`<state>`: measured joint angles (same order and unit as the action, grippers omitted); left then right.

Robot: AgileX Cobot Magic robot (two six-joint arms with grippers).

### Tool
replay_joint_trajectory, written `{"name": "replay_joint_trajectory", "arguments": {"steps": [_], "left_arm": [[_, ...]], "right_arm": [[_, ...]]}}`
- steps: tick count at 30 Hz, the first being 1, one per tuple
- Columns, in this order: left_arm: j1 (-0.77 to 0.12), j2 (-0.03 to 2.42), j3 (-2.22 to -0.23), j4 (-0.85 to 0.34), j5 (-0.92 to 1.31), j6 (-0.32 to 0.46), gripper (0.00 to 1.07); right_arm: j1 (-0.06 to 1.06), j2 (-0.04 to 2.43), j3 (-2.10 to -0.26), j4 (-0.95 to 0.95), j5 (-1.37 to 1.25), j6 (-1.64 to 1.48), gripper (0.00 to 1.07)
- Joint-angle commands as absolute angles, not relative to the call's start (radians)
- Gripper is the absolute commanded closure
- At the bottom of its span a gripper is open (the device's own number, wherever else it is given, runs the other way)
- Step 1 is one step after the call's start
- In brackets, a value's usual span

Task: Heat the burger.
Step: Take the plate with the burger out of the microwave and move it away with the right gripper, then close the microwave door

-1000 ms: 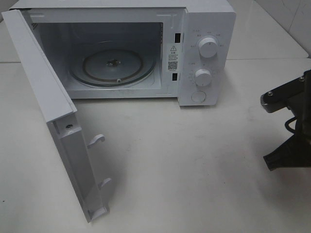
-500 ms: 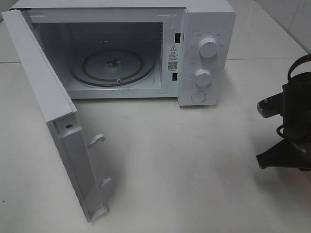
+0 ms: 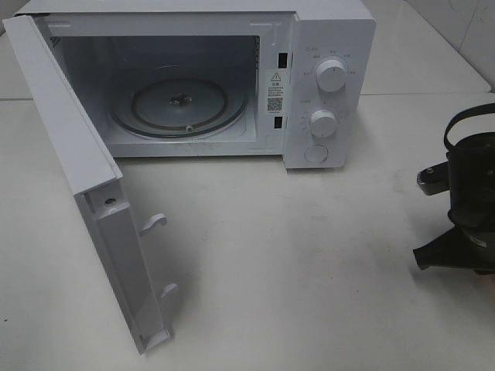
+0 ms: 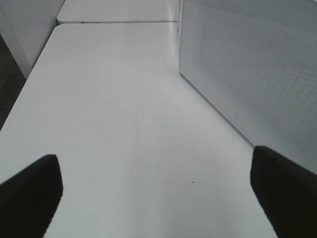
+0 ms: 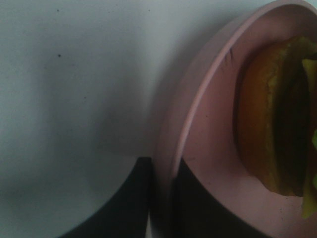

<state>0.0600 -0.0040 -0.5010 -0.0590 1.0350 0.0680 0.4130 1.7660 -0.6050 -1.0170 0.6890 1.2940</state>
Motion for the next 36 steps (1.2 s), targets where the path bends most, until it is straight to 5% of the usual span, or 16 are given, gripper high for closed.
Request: {"name": "replay_joint_trajectory", "arguments": {"steps": [1, 8, 14, 20, 36], "left_arm": [[0.052, -0.027, -0.497, -0.060, 1.029, 0.063, 0.09], [0.052, -0.027, -0.497, -0.060, 1.029, 0.063, 0.09], [0.052, -0.027, -0.497, -0.060, 1.029, 0.063, 0.09], [0.052, -0.027, -0.497, -0.060, 1.029, 0.063, 0.09], [0.052, -0.027, -0.497, -0.060, 1.029, 0.063, 0.09]], "right_arm": [[0.396, 1.801, -0.608, -1.096, 0.731, 1.319, 0.97], [0.396, 1.824, -0.608, -1.117, 0.730, 1.349, 0.85], [0.399, 1.809, -0.608, -1.111, 0.730, 1.331, 0.60], [0.399, 1.731, -0.608, -1.065, 0.722, 1.279, 0.55], [0.399, 1.387, -0.608, -0.552, 0.506, 0.631, 0.31]]}}
